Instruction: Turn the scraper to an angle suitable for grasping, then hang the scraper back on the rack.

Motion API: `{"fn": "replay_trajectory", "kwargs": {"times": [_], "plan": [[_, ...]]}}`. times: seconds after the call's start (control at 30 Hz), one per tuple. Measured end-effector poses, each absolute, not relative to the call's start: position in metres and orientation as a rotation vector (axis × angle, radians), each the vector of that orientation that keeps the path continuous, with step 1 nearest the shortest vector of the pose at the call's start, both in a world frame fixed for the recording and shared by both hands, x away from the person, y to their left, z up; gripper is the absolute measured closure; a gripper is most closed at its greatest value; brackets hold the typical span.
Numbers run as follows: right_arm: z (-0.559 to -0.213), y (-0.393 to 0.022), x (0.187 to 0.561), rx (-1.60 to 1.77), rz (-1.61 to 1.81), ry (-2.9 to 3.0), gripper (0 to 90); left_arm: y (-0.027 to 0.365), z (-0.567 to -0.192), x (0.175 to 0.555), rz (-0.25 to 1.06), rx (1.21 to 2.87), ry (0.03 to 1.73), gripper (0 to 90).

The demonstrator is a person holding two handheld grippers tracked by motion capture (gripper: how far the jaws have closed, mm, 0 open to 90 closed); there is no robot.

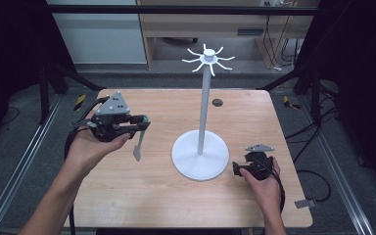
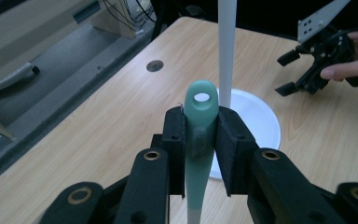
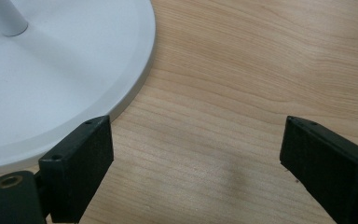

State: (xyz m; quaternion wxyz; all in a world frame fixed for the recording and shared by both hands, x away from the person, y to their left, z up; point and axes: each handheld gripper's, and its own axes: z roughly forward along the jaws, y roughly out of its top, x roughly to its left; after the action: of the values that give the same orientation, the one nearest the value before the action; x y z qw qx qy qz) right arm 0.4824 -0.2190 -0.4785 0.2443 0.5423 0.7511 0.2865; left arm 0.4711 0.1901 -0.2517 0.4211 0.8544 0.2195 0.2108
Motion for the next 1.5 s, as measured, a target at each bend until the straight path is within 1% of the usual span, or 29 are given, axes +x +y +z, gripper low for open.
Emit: {"fn": "replay_trajectory", "kwargs": {"times": [0.5,0.9,1.5], "plan": [[-0.477,-0.219,0.482,1.492,0.805,2.044,10.0,0.158,-0.212,0.474,0.59,2.112,0.506,74.3],[-0.474,-0.22,0.481,1.49,0.843,2.023,9.9,0.14,-0.201,0.484,0.602,2.091,0.515,74.3],[-0.475,-0.221,0.481,1.495,0.844,2.027,10.0,0.135,-0.183,0.493,0.593,2.029,0.551,74.2]]}}
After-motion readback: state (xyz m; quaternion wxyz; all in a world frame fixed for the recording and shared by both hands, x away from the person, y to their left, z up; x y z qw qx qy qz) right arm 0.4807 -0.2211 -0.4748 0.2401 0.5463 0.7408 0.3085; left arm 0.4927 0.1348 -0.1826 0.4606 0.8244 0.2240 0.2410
